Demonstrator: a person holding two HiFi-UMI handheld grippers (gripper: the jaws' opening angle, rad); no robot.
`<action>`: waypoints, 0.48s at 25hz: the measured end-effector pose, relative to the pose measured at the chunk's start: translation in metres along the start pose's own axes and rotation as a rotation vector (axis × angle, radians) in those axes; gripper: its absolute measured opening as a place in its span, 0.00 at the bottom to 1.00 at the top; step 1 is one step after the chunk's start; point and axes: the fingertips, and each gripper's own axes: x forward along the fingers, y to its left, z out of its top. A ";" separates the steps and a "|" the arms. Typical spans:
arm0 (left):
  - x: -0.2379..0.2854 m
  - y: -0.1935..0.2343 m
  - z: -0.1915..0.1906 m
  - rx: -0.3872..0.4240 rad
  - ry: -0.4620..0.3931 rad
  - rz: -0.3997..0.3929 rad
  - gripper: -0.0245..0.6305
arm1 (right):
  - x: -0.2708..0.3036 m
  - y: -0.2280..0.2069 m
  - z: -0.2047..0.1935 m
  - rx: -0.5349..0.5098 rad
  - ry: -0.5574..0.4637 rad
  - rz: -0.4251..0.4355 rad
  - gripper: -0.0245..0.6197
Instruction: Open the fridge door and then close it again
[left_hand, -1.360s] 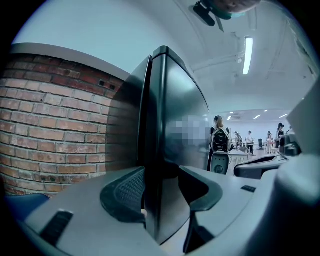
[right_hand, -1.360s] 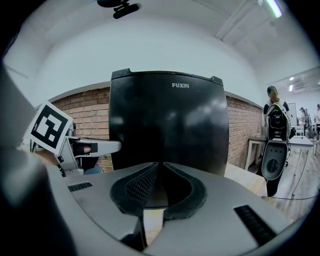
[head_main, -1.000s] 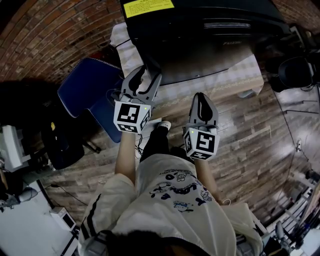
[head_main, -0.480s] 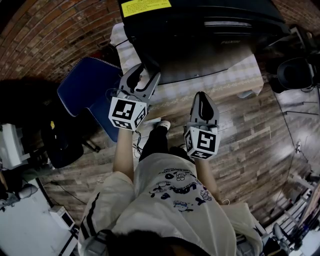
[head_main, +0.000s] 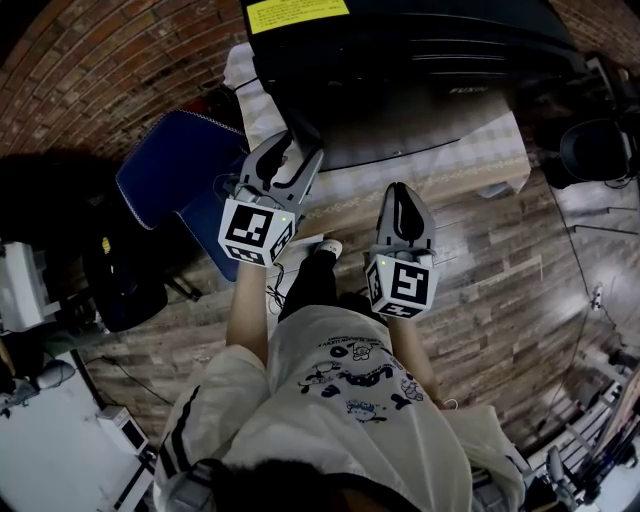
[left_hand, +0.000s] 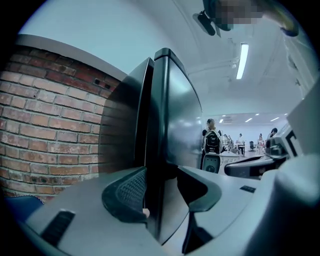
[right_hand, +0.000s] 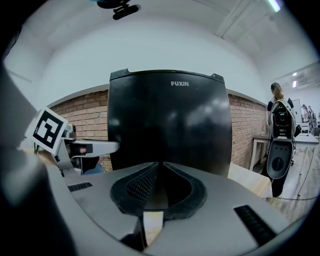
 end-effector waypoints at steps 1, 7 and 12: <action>-0.005 -0.007 -0.001 0.001 -0.006 -0.007 0.34 | 0.000 0.000 -0.001 0.000 0.001 0.003 0.11; -0.031 -0.042 -0.006 -0.013 -0.024 0.029 0.33 | -0.014 -0.002 -0.005 0.002 0.003 0.002 0.10; -0.042 -0.059 -0.008 -0.012 -0.013 0.037 0.32 | -0.035 -0.010 -0.007 0.000 -0.001 -0.011 0.11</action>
